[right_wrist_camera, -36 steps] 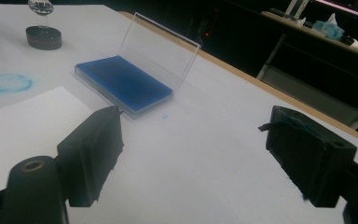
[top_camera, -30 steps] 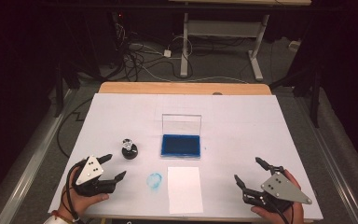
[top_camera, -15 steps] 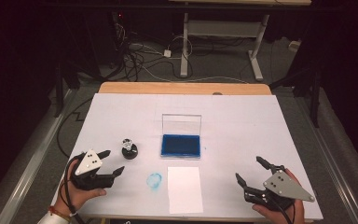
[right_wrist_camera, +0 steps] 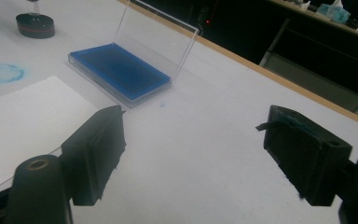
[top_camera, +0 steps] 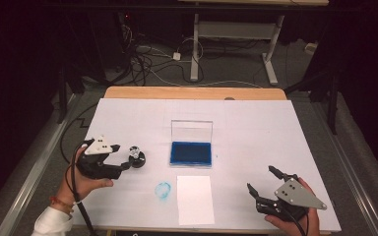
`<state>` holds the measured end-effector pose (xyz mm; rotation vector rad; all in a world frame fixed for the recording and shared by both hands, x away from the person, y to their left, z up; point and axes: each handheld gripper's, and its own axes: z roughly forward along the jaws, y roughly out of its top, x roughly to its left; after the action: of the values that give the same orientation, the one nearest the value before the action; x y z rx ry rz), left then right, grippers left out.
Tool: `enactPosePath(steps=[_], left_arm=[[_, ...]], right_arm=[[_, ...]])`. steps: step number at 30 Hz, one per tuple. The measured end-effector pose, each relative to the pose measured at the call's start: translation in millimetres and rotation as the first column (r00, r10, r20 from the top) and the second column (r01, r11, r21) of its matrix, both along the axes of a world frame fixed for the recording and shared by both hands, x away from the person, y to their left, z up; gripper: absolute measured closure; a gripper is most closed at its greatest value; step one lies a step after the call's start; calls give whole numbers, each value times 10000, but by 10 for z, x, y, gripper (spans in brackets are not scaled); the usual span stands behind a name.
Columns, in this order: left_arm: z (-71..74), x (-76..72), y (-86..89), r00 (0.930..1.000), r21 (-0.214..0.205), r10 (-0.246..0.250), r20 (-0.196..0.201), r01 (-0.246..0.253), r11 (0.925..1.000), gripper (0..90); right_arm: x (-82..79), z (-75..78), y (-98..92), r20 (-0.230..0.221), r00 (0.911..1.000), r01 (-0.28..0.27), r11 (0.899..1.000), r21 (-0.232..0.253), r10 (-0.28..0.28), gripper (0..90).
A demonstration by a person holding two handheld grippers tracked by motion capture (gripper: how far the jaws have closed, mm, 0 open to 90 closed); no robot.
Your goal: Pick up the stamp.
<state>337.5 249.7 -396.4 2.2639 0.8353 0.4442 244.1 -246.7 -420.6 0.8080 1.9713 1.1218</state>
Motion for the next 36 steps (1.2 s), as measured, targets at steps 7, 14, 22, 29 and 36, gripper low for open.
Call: enactPosePath(steps=[7, 14, 22, 29, 36], left_arm=[[-80, 322, -91, 9920, 655, -112, -1260, 196, 9977, 278], [-187, 497, -147, 9792, 838, -377, -1996, 553, 9949, 278], [-258, 614, -226, 9746, 1168, -506, -2180, 775, 9901, 310], [-251, 642, -222, 9781, 1197, -576, -2002, 828, 9893, 409], [-257, 648, -231, 9774, 1167, -696, -1998, 942, 9887, 464]], right_arm=[[14, -26, 1, -165, 9999, -13, 9999, -127, 11, 206], [7, -35, -8, -230, 9997, 32, 9998, -202, -37, 207], [8, -44, 9, -239, 9997, -5, 9996, -282, -2, 209], [5, -54, 16, -280, 9996, -46, 9996, -288, 37, 210], [8, -62, 25, -311, 9995, -36, 9994, -351, 25, 214]])
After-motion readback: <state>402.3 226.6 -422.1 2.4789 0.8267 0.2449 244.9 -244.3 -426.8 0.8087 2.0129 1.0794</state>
